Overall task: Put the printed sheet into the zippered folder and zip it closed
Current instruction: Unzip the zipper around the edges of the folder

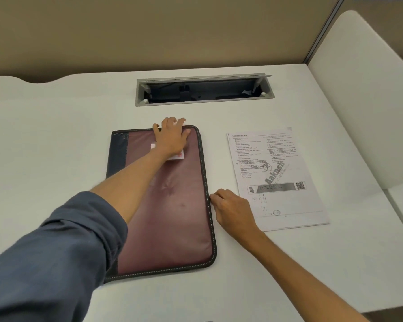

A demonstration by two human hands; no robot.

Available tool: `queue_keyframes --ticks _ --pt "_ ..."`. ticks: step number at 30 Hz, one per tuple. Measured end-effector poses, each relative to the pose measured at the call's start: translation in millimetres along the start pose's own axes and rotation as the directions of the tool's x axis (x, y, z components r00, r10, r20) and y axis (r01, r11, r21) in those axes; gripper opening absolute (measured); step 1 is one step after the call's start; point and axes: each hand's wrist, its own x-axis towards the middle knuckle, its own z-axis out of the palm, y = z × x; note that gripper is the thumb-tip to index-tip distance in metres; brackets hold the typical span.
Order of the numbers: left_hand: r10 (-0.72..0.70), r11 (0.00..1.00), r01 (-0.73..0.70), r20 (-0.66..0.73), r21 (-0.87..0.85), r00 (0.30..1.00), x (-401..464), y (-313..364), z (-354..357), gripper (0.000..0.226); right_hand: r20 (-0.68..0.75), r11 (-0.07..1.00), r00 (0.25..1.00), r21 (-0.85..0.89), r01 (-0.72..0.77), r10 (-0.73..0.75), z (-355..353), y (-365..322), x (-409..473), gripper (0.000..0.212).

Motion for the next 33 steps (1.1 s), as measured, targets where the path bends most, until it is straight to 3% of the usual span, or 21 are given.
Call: queue_keyframes --ticks 4,7,9,14,25,29,33 --pt "0.143 0.990 -0.142 0.100 -0.023 0.985 -61 16 4 0.057 -0.002 0.999 0.999 0.021 -0.047 0.047 3 -1 3 0.010" --pt "0.251 0.968 -0.251 0.203 -0.021 0.947 -110 14 16 0.056 -0.006 0.999 0.999 0.008 -0.042 0.042 3 1 4 0.015" --pt "0.274 0.960 -0.279 0.196 -0.001 0.942 -128 10 21 0.052 0.002 1.000 1.000 0.002 -0.022 0.022 1 2 4 0.017" --pt "0.271 0.952 -0.285 0.123 0.109 0.955 -136 10 23 0.049 0.052 0.998 0.998 -0.062 0.030 -0.027 -3 0 -1 0.017" --pt "0.234 0.958 -0.250 0.118 0.143 0.965 -137 10 25 0.051 0.102 0.998 0.995 -0.054 0.018 -0.013 -2 -14 -64 0.016" --pt "0.222 0.959 -0.238 0.115 0.154 0.968 -139 11 25 0.051 0.074 0.999 0.997 -0.048 -0.014 0.018 -2 -24 -92 0.010" --pt "0.208 0.963 -0.219 0.084 0.155 0.975 -142 12 26 0.051 0.022 0.998 0.999 -0.049 -0.045 0.046 -4 -34 -112 0.020"
